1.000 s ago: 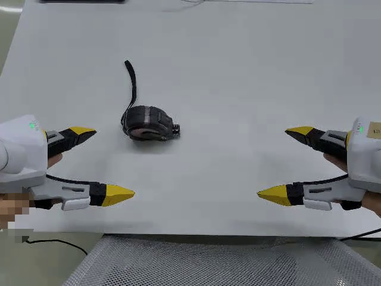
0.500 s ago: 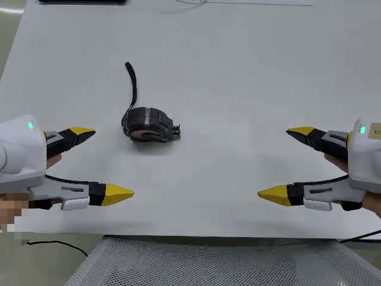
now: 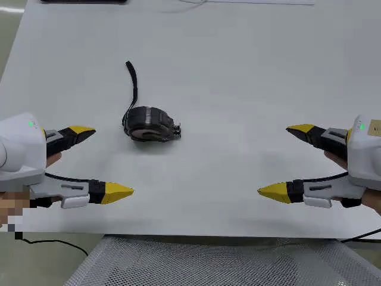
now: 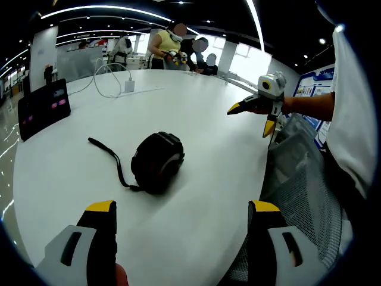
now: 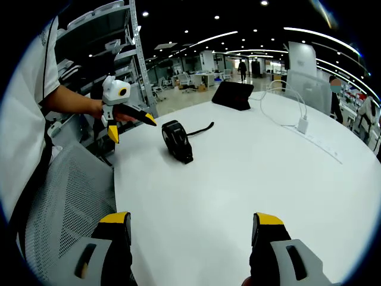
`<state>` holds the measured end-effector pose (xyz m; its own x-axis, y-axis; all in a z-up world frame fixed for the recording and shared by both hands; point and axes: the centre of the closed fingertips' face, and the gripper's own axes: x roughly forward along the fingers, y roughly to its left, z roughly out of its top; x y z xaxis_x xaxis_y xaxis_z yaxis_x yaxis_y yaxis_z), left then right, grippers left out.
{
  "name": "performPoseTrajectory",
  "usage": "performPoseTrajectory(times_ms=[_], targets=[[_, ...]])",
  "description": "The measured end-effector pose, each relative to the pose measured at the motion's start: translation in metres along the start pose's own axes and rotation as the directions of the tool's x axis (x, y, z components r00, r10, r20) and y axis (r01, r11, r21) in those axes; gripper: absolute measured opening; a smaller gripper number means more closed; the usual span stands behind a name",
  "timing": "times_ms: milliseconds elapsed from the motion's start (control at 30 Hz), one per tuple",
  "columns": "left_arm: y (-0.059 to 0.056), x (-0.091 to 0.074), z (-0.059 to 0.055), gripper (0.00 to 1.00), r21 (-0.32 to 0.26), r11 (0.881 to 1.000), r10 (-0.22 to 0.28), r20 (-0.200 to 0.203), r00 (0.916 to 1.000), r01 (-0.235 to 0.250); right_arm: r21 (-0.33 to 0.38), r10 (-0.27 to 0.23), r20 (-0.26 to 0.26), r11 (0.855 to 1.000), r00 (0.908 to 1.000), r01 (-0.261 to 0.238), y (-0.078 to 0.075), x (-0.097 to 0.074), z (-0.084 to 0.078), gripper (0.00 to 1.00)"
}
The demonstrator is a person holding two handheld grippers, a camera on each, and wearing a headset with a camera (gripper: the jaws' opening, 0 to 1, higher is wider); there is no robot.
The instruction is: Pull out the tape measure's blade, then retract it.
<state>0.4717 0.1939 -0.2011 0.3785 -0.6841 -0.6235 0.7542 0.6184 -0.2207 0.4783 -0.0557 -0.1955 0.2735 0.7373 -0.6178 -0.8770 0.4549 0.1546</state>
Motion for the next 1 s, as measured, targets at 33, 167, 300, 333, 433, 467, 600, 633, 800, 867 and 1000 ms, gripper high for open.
performPoseTrajectory(times_ms=[33, 167, 300, 333, 433, 467, 600, 633, 800, 867, 1000], targets=[[0.0, 0.0, 0.0, 0.88, 0.0, 1.0, -0.001, 0.0, 1.0, 0.001, -0.001, 0.0, 0.0, 1.0, 1.0, 0.0, 0.0, 0.0, 0.0, 0.82], [0.002, 0.001, -0.001, 0.88, -0.001, 1.0, 0.001, -0.004, 1.0, -0.001, -0.007, 0.003, -0.005, 1.0, 1.0, -0.003, -0.001, 0.002, 0.0, 0.82], [0.004, 0.001, 0.0, 0.89, 0.005, 1.0, 0.001, -0.008, 1.0, -0.001, -0.013, 0.008, -0.006, 1.0, 1.0, -0.008, -0.003, 0.005, 0.001, 0.82], [0.005, 0.001, 0.0, 0.89, 0.007, 1.0, 0.001, -0.008, 1.0, -0.001, -0.015, 0.009, -0.007, 1.0, 0.9999, -0.009, -0.003, 0.005, 0.002, 0.82], [0.007, 0.002, 0.002, 0.89, 0.011, 1.0, 0.001, -0.011, 0.9999, -0.001, -0.028, 0.014, -0.013, 1.0, 0.9998, -0.015, -0.004, 0.007, 0.002, 0.82], [0.008, 0.002, 0.002, 0.89, 0.014, 1.0, -0.001, -0.013, 0.9999, 0.001, -0.037, 0.017, -0.019, 0.999, 0.9997, -0.018, -0.005, 0.008, 0.002, 0.82], [0.01, 0.004, 0.004, 0.89, 0.024, 1.0, -0.006, -0.02, 0.9998, 0.006, -0.049, 0.022, -0.02, 0.999, 0.9996, -0.023, -0.007, 0.011, 0.006, 0.83], [0.01, 0.005, 0.004, 0.89, 0.027, 1.0, -0.007, -0.023, 0.9997, 0.008, -0.053, 0.024, -0.021, 0.998, 0.9995, -0.025, -0.008, 0.012, 0.007, 0.83], [0.012, 0.01, 0.005, 0.91, 0.05, 0.999, -0.013, -0.036, 0.9993, 0.014, -0.078, 0.038, -0.036, 0.996, 0.9986, -0.04, -0.008, 0.019, 0.008, 0.83], [0.013, 0.011, 0.006, 0.91, 0.054, 0.998, -0.014, -0.038, 0.9992, 0.016, -0.082, 0.042, -0.038, 0.996, 0.9984, -0.045, -0.008, 0.021, 0.009, 0.83], [0.015, 0.011, 0.009, 0.89, 0.059, 0.998, -0.016, -0.037, 0.9992, 0.018, -0.089, 0.052, -0.04, 0.994, 0.9978, -0.055, -0.009, 0.024, 0.011, 0.83]])
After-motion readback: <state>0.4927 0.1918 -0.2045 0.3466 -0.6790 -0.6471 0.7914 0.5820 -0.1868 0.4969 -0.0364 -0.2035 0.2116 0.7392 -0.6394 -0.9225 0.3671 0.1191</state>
